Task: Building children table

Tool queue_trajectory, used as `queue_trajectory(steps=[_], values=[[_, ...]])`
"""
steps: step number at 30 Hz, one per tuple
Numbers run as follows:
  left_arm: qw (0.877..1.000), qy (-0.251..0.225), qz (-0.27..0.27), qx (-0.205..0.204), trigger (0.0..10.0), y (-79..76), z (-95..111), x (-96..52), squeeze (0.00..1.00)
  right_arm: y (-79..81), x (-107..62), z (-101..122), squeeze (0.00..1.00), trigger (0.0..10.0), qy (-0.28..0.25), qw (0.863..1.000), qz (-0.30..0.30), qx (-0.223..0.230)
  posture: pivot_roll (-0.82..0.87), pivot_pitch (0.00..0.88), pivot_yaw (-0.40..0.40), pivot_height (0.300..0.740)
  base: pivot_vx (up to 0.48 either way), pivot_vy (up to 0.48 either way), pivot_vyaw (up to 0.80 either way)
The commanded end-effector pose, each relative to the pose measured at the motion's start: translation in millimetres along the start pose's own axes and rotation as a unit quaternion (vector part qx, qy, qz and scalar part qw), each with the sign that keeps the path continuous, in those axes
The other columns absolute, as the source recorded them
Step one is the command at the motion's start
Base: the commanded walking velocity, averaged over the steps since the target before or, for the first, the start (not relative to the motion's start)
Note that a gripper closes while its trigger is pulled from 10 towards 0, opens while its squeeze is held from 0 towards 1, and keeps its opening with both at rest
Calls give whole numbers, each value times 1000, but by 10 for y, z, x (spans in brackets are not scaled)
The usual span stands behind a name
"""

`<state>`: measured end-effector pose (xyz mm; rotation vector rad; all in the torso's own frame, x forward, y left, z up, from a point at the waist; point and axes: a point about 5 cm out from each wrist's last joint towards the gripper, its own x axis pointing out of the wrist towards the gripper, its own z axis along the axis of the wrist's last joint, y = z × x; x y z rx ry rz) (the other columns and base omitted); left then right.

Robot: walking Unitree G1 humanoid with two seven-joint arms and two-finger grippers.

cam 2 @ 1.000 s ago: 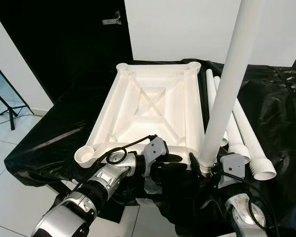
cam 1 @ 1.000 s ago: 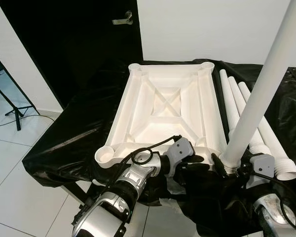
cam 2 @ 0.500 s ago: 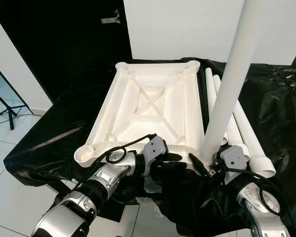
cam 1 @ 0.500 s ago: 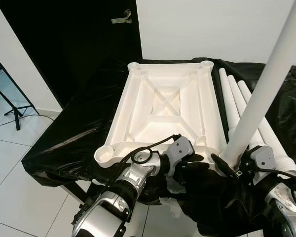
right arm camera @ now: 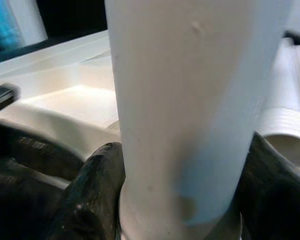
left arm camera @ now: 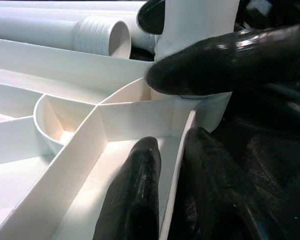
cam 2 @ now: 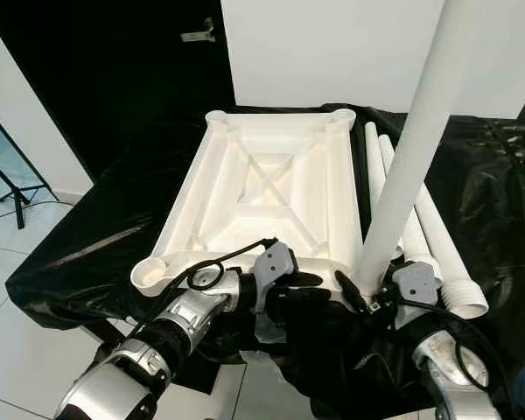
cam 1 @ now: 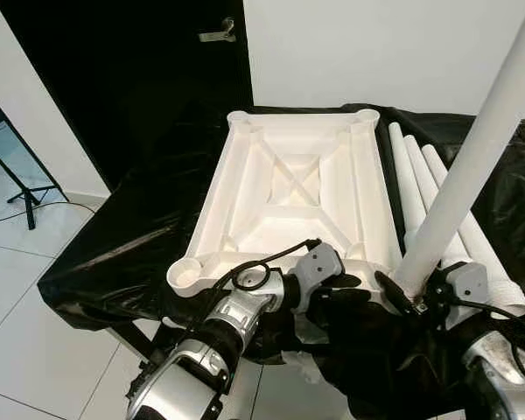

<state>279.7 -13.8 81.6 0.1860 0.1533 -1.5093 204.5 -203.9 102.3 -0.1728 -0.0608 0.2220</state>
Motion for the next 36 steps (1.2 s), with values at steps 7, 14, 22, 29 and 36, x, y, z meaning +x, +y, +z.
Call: queue_trajectory(steps=[7, 14, 22, 29, 36], values=[[993, 54, -84, -66, 10000, -245, -343, -19, 0, 14, -72, -78, 0, 0, 15, 993, -113, 21, 68, 0, 40, 740, 0, 0, 0], [993, 53, -85, -67, 10000, -258, -344, -5, 0, 10, -46, -59, 0, 0, 12, 993, -117, 12, 66, 0, 37, 740, 0, 0, 0], [993, 52, -85, -68, 10000, -264, -345, 1, 0, 7, 56, 17, 1000, 10000, 0, 998, -60, -5, 63, 0, 44, 740, 0, 0, 0], [993, 56, -84, -66, 10000, -249, -349, -10, 0, 10, 122, 46, 0, 10000, 2, 999, 42, -19, 65, 0, 41, 740, 0, 0, 0], [993, 57, -84, -66, 10000, -251, -359, -13, 0, 23, 105, 31, 0, 10000, 24, 990, 135, -19, 64, 0, 43, 740, 0, 0, 0]])
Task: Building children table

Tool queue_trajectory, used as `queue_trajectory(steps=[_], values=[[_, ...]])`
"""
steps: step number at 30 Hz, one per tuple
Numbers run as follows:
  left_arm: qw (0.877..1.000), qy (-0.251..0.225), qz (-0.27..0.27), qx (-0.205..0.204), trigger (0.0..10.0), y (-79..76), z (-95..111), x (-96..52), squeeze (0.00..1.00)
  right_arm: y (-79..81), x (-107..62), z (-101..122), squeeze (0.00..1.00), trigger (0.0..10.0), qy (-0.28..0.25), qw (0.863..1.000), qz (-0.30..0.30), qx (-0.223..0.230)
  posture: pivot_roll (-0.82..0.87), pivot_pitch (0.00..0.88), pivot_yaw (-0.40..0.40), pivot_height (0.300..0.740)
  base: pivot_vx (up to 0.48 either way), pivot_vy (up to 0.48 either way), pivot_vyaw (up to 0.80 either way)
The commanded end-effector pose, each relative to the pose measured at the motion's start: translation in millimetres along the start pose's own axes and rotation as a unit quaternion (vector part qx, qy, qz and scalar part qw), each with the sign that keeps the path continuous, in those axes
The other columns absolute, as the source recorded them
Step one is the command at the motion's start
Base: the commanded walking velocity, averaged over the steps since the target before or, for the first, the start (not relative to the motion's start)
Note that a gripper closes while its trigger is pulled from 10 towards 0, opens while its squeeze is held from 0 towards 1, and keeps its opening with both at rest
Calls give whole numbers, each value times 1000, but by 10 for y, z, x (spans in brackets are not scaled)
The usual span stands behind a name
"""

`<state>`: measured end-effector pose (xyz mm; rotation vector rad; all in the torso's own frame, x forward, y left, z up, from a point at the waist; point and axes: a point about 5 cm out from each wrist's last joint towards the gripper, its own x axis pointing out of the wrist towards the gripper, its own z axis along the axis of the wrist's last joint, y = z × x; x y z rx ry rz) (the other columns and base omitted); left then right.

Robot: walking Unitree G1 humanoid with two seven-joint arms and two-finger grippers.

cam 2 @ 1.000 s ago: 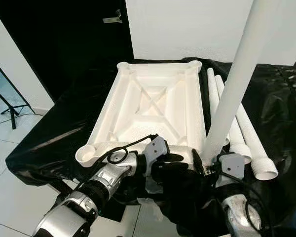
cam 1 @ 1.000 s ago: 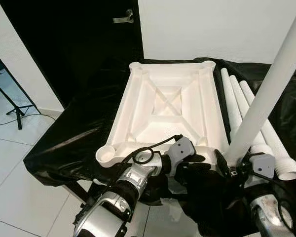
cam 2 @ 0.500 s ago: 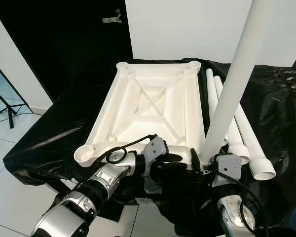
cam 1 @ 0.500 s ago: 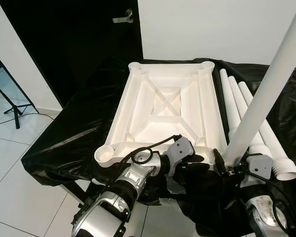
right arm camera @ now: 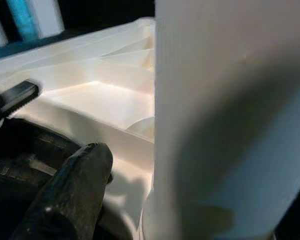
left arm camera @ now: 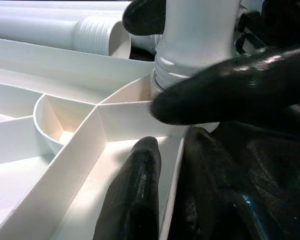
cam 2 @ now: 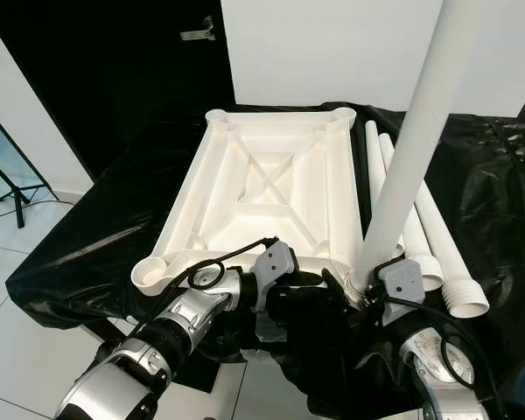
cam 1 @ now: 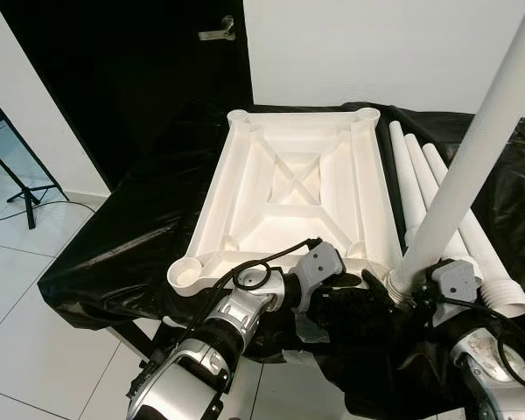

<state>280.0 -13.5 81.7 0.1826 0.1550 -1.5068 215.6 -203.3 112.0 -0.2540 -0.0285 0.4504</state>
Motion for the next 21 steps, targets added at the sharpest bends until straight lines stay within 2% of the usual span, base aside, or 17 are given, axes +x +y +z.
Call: queue_trajectory(steps=[1, 3, 4, 7, 13, 14, 15, 16, 17, 19, 21], values=[[992, 59, -85, -65, 10000, -257, -369, -14, 0, 70, 0, -60, 0, 6157, 15, 999, 43, 15, 66, 0, 41, 740, 0, 0, 0], [992, 59, -85, -65, 10000, -257, -369, -14, 0, 70, 0, -60, 0, 6157, 15, 999, 43, 15, 66, 0, 41, 740, 0, 0, 0], [993, 60, -83, -64, 10000, -248, -368, -18, 0, 66, -6, -66, 0, 0, 20, 998, 60, 18, 68, 0, 40, 740, 0, 0, 0], [993, 59, -78, -63, 10000, -223, -354, -27, 0, 43, -16, -81, 0, 0, 27, 997, 74, 25, 73, 0, 39, 740, 0, 0, 0], [993, 60, -78, -63, 10000, -224, -363, -41, 0, 58, -21, -119, 0, 0, 33, 997, 58, 42, 73, 0, 42, 740, 0, 0, 0], [993, 60, -78, -64, 10000, -227, -368, -43, 0, 72, -21, -132, 0, 0, 29, 998, 28, 52, 72, 0, 41, 740, 0, 0, 0], [993, 60, -78, -64, 10000, -227, -368, -43, 0, 72, -21, -132, 0, 0, 29, 998, 28, 52, 72, 0, 41, 740, 0, 0, 0], [993, 60, -79, -64, 10000, -230, -369, -43, 0, 76, -27, -140, 0, 0, 24, 998, -23, 52, 74, 0, 39, 740, 0, 0, 0], [993, 60, -79, -64, 10000, -232, -370, -41, 0, 57, -55, -140, 0, 0, 17, 994, -98, 48, 78, 0, 38, 740, 0, 0, 0], [993, 60, -79, -64, 10000, -232, -370, -41, 0, 57, -55, -140, 0, 0, 17, 994, -98, 48, 78, 0, 38, 740, 0, 0, 0], [993, 59, -79, -65, 10000, -234, -370, -38, 0, 58, -98, -137, 0, 0, 12, 982, -186, 41, 78, 0, 38, 740, 0, 0, 0]])
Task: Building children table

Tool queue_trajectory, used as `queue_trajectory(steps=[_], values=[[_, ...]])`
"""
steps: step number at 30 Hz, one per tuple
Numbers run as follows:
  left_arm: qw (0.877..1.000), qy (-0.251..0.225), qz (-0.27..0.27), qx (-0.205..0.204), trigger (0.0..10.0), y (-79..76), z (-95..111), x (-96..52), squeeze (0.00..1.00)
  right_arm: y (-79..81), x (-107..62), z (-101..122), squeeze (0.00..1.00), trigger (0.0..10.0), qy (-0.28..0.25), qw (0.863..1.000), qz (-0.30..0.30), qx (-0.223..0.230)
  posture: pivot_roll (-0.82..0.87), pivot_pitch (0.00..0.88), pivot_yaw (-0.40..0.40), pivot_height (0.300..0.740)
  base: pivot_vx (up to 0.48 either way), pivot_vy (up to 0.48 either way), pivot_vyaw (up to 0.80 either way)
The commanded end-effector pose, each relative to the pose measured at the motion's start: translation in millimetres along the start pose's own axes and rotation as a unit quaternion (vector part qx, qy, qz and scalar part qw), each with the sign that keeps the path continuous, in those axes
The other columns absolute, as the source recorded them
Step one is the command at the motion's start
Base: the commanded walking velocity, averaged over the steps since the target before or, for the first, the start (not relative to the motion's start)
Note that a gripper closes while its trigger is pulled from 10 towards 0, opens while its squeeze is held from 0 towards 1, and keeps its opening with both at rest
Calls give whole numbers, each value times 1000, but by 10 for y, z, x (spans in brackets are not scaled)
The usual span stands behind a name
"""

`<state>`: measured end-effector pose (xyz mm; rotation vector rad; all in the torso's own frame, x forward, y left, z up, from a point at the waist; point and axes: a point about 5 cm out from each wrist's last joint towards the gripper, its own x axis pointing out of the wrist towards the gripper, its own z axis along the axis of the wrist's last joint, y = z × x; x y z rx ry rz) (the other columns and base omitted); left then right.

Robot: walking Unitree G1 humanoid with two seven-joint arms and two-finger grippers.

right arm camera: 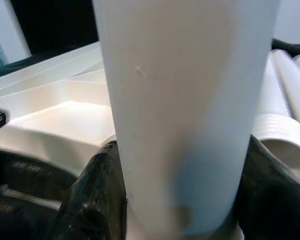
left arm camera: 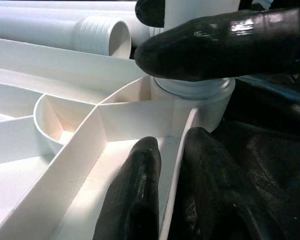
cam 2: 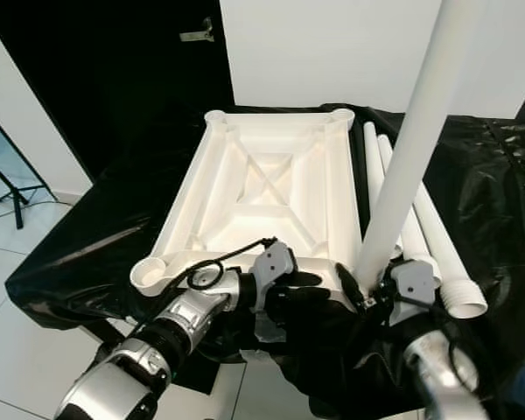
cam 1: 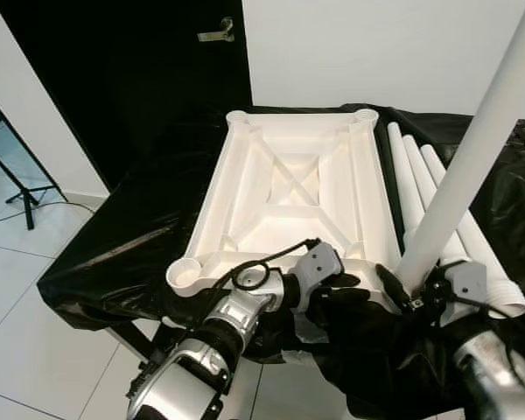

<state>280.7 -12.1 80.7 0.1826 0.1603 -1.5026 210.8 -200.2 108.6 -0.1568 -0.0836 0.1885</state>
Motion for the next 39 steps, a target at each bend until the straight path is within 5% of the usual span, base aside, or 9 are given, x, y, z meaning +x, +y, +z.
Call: queue_trajectory(steps=[1, 11, 12, 14, 17, 18, 31, 32, 39], values=[[993, 59, -81, -63, 10000, -245, -364, -27, 0, 12, -75, -111, 0, 0, 30, 997, -72, -6, 78, 0, 39, 740, 0, 0, 0], [993, 59, -81, -63, 10000, -243, -366, -33, 0, 31, -49, -126, 0, 0, 32, 997, -77, 2, 80, 0, 43, 740, 0, 0, 0], [993, 58, -81, -63, 10000, -237, -359, -33, 0, 43, -29, -111, 576, 6784, 28, 998, -65, 6, 80, 0, 42, 740, 0, 0, 0], [993, 58, -80, -62, 10000, -233, -354, -33, 0, 62, -5, -100, 1000, 10000, 25, 998, -52, 14, 80, 0, 41, 740, 0, 0, 0], [993, 57, -79, -62, 10000, -230, -347, -26, 0, 120, 37, -84, 941, 10000, 26, 1000, -5, 18, 76, 0, 41, 740, 0, 0, 0], [993, 56, -79, -62, 10000, -230, -344, -21, 0, 119, 42, -77, 0, 10000, 27, 999, 17, 9, 75, 0, 39, 740, 0, 0, 0], [993, 56, -80, -63, 10000, -229, -339, -13, 0, -102, 72, -22, 0, 10000, 44, 988, 142, -42, 71, 0, 38, 740, 0, 0, 0], [993, 55, -79, -63, 10000, -227, -337, -13, 0, -104, 71, -21, 0, 392, 47, 986, 154, -40, 71, 0, 38, 740, 0, 0, 0], [993, 54, -77, -64, 10000, -228, -343, -19, 0, -41, 39, -43, 0, 0, 56, 982, 181, -16, 77, 0, 39, 740, 0, 0, 0]])
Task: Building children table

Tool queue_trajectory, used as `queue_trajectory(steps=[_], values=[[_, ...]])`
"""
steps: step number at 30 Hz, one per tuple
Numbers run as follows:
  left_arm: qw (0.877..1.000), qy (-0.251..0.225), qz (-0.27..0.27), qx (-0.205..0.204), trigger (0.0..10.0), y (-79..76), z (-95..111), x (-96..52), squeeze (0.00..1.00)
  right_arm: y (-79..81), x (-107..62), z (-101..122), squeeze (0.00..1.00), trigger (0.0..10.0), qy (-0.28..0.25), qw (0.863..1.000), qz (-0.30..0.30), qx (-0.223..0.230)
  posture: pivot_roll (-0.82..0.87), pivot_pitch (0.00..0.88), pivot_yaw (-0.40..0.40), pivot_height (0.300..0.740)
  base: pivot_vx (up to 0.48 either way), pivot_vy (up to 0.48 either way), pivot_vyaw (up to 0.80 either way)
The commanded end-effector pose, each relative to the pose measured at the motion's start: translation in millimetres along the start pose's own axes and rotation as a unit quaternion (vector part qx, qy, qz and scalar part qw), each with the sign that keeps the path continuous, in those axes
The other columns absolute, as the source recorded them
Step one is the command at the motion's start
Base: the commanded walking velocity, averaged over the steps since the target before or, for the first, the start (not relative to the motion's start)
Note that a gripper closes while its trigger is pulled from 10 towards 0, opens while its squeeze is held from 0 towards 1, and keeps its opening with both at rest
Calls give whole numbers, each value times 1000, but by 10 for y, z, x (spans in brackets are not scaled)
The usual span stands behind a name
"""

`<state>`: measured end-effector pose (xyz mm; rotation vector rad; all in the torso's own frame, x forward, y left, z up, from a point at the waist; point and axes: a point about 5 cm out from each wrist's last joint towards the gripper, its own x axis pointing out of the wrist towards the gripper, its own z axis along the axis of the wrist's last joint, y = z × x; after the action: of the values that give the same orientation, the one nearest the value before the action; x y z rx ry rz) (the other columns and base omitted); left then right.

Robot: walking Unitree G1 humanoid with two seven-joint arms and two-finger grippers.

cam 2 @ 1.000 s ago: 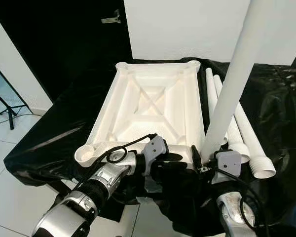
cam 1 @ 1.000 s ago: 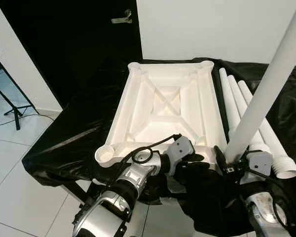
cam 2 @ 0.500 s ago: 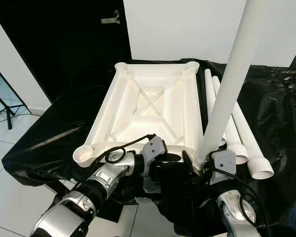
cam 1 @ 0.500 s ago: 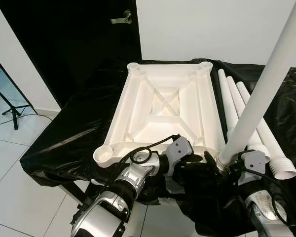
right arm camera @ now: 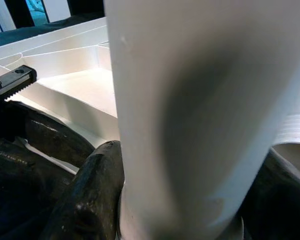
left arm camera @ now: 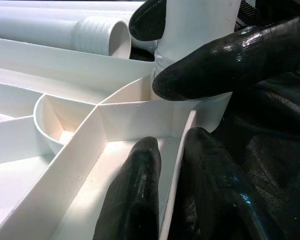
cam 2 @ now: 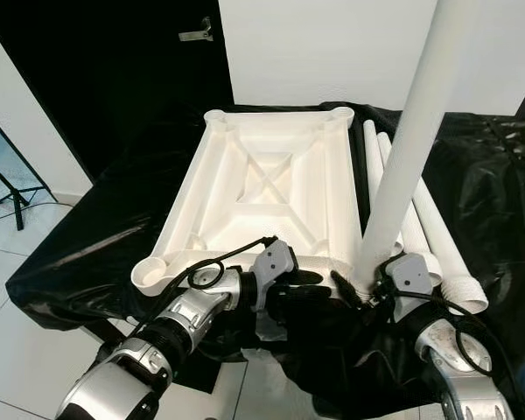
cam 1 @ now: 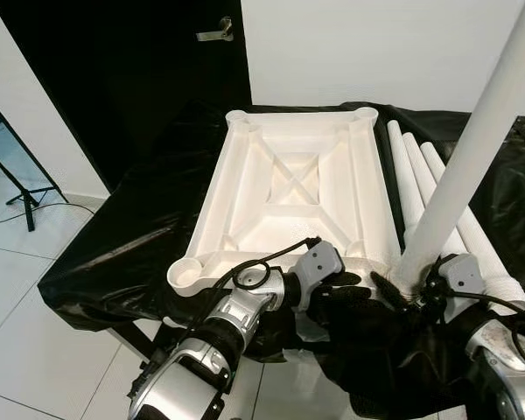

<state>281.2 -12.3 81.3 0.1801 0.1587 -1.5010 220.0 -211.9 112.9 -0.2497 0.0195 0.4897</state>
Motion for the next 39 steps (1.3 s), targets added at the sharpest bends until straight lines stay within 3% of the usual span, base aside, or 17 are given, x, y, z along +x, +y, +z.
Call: queue_trajectory(steps=[1, 6, 9, 15, 17, 24, 25, 26, 27, 31, 32, 33, 34, 37, 38, 39], values=[[993, 56, -78, -64, 10000, -235, -355, -26, 0, 133, 5, -62, 0, 0, 7, 999, 17, 34, 78, 0, 40, 740, 0, 0, 0], [993, 58, -79, -64, 10000, -237, -363, -35, 0, 173, 3, -73, 0, 0, -3, 998, -39, 51, 79, 0, 42, 740, 0, 0, 0], [993, 59, -79, -63, 10000, -234, -363, -41, 0, 208, -65, -144, 0, 0, -4, 984, -166, 71, 82, 0, 41, 740, 0, 0, 0], [993, 59, -79, -62, 10000, -232, -361, -41, 0, 231, -90, -165, 0, 0, -2, 978, -194, 72, 81, 0, 42, 740, 0, 0, 0], [993, 60, -81, -61, 10000, -234, -364, -41, 0, 228, -115, -175, 0, 0, -3, 968, -243, 66, 74, 0, 48, 740, 0, 0, 0], [993, 62, -82, -59, 10000, -228, -356, -32, 0, 194, -120, -176, 0, 0, -2, 965, -257, 58, 72, 0, 43, 740, 0, 0, 0], [993, 61, -82, -59, 10000, -226, -352, -28, 0, 196, -103, -172, 0, 3961, -1, 966, -252, 57, 72, 0, 42, 740, 0, 0, 0], [993, 61, -82, -59, 10000, -226, -352, -28, 0, 196, -103, -172, 0, 3961, -1, 966, -252, 57, 72, 0, 42, 740, 0, 0, 0], [993, 61, -82, -59, 10000, -229, -352, -23, 0, 204, -82, -166, 0, 10000, 1, 969, -241, 54, 72, 0, 40, 740, 0, 0, 0], [993, 60, -82, -59, 10000, -234, -353, -20, 0, 202, -68, -156, 0, 10000, -2, 972, -231, 53, 72, 0, 38, 740, 0, 0, 0], [993, 60, -82, -60, 10000, -239, -356, -18, 0, 177, -54, -135, 1000, 10000, -8, 974, -219, 55, 73, 0, 36, 740, 0, 0, 0], [993, 60, -82, -60, 10000, -239, -356, -18, 0, 177, -54, -135, 1000, 10000, -8, 974, -219, 55, 73, 0, 36, 740, 0, 0, 0], [993, 59, -82, -61, 10000, -244, -361, -19, 0, 158, -36, -113, 914, 10000, -14, 977, -204, 55, 72, 0, 37, 740, 0, 0, 0], [993, 59, -82, -62, 10000, -251, -367, -19, 0, 148, -11, -88, 914, 10000, -19, 983, -176, 49, 71, 0, 37, 740, 0, 0, 0], [993, 59, -82, -63, 10000, -256, -370, -19, 0, 140, 5, -71, 0, 10000, -20, 988, -150, 42, 71, 0, 37, 740, 0, 0, 0], [993, 59, -82, -63, 10000, -256, -370, -19, 0, 140, 5, -71, 0, 10000, -20, 988, -150, 42, 71, 0, 37, 740, 0, 0, 0]])
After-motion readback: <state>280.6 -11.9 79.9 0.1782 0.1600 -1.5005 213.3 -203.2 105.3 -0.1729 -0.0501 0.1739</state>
